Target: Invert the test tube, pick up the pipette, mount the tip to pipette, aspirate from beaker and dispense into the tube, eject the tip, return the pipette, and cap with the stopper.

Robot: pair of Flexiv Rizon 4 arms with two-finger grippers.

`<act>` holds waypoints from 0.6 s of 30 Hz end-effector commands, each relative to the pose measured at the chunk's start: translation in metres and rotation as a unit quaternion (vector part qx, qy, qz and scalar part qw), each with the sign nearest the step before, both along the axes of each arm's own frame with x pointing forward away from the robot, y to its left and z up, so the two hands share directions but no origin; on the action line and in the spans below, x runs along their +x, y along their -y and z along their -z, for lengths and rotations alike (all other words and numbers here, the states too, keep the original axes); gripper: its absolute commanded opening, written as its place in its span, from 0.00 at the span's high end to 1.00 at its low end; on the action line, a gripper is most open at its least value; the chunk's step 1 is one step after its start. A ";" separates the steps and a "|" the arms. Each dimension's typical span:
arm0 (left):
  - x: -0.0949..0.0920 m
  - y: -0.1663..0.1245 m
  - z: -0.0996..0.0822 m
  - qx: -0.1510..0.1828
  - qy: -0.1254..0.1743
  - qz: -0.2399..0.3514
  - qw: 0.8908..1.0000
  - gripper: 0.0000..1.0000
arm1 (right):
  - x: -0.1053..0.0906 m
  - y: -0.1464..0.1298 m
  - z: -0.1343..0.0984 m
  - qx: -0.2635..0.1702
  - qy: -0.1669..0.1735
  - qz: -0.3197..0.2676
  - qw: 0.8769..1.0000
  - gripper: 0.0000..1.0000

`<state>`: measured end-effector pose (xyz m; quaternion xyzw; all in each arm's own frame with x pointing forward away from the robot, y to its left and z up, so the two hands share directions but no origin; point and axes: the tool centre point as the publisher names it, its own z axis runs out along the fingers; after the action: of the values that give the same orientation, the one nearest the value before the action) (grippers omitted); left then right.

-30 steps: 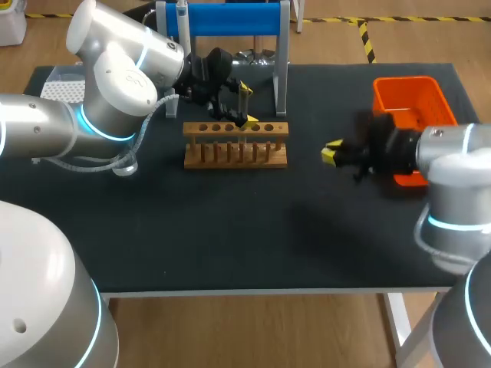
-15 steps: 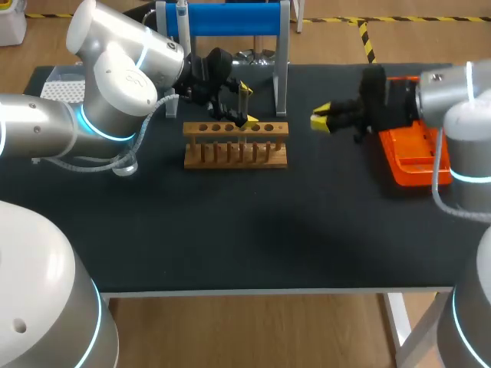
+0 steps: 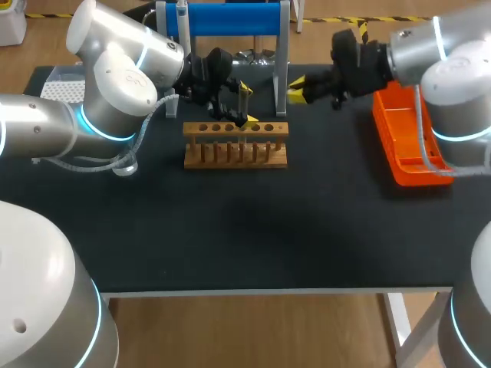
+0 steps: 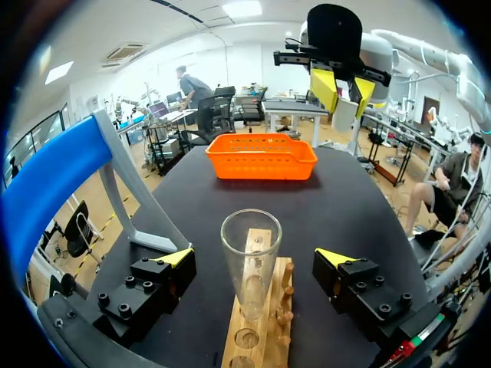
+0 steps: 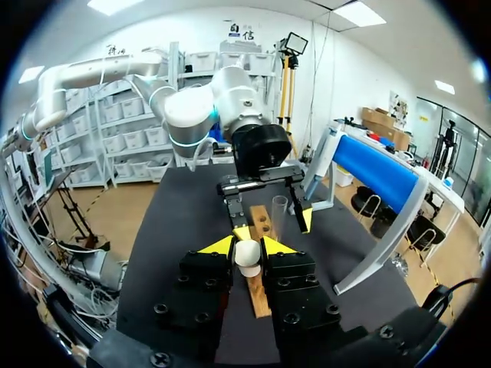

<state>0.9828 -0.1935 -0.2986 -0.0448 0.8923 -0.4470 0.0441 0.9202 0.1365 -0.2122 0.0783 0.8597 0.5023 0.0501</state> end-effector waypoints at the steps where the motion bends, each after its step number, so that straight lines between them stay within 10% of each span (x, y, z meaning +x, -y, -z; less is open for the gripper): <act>1: 0.001 0.000 -0.001 0.001 -0.001 0.001 1.000 0.00 | 0.015 -0.013 0.001 -0.008 -0.021 -0.023 0.999 1.00; 18: 0.001 0.000 -0.001 0.001 -0.001 0.001 1.000 0.00 | 0.042 -0.043 -0.009 -0.037 -0.035 -0.032 0.998 1.00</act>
<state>0.9828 -0.1935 -0.2986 -0.0448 0.8923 -0.4470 0.0441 0.9563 0.1750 -0.2058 0.0701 0.8757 0.4775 0.0152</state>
